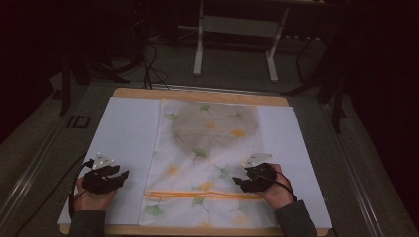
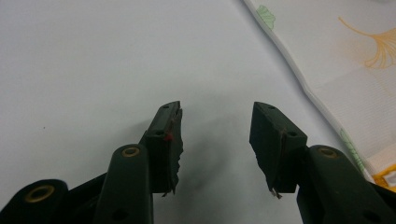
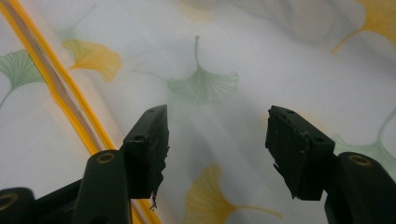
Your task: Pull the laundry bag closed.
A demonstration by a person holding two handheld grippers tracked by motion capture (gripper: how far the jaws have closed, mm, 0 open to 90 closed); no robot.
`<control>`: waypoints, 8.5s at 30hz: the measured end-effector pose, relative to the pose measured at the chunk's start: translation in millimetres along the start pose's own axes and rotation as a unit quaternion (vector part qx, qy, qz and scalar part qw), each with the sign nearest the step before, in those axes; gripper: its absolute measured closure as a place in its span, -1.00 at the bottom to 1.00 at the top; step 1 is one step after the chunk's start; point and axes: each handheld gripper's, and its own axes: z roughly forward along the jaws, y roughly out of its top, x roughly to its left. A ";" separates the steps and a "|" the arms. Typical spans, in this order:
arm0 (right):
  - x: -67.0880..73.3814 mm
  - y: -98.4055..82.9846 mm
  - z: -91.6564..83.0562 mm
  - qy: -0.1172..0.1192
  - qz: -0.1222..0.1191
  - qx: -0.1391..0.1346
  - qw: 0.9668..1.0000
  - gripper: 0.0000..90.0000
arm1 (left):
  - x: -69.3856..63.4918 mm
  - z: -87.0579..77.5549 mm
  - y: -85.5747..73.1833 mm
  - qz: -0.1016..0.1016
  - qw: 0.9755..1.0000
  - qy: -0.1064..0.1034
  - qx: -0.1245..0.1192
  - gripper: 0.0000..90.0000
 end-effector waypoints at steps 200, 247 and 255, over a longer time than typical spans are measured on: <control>179.7 148.7 130.5 0.165 -0.233 0.075 0.955 0.87 | -7.2 -2.0 1.1 0.039 0.999 -0.003 0.020 0.33; 162.6 143.2 113.8 0.165 -0.224 0.050 0.959 0.87 | -29.9 -7.8 -4.7 0.031 0.996 -0.072 0.040 0.34; 161.1 142.7 115.5 0.166 -0.217 0.048 0.961 0.87 | -35.7 -11.4 -0.9 0.028 0.993 -0.108 0.048 0.31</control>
